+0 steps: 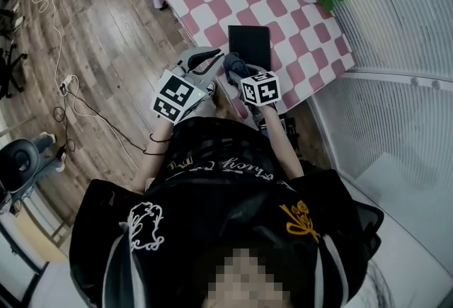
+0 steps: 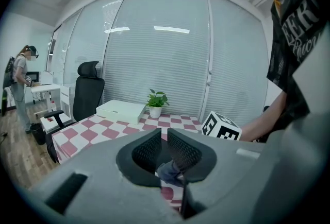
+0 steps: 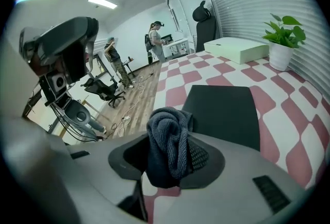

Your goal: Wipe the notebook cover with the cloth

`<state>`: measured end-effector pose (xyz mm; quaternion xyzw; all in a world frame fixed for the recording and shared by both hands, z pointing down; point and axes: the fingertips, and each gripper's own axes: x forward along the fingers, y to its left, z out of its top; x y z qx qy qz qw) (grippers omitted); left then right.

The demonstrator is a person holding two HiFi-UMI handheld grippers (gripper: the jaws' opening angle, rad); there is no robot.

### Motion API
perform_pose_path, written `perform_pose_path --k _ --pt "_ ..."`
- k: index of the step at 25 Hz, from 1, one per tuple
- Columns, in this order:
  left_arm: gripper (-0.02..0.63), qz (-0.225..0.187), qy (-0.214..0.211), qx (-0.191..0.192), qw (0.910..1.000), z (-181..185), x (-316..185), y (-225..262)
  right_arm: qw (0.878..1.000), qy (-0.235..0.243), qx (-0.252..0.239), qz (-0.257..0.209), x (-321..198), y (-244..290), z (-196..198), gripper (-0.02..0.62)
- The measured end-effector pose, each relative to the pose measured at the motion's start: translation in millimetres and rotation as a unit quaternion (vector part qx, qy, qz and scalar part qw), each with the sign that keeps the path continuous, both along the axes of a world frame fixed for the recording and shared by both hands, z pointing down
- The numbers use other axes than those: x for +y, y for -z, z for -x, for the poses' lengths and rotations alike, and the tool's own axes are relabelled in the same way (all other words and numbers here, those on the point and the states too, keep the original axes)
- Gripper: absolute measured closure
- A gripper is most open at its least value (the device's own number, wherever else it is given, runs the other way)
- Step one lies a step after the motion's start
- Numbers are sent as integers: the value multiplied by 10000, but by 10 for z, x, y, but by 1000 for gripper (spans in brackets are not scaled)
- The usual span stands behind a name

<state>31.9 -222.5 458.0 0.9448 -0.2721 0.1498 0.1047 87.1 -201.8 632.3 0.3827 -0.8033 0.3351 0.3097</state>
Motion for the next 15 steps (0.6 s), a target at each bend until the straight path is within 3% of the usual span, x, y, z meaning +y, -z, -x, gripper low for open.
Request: perform_pose_path --k 8,15 --pt "572 49 -104 -9 9999 -47 47 -44 9971 -759 99 15 -17 -27 -541 468" --pt "572 20 -295 5 9996 -159 74 -41 9875 -1556 231 39 55 -33 -1148 469"
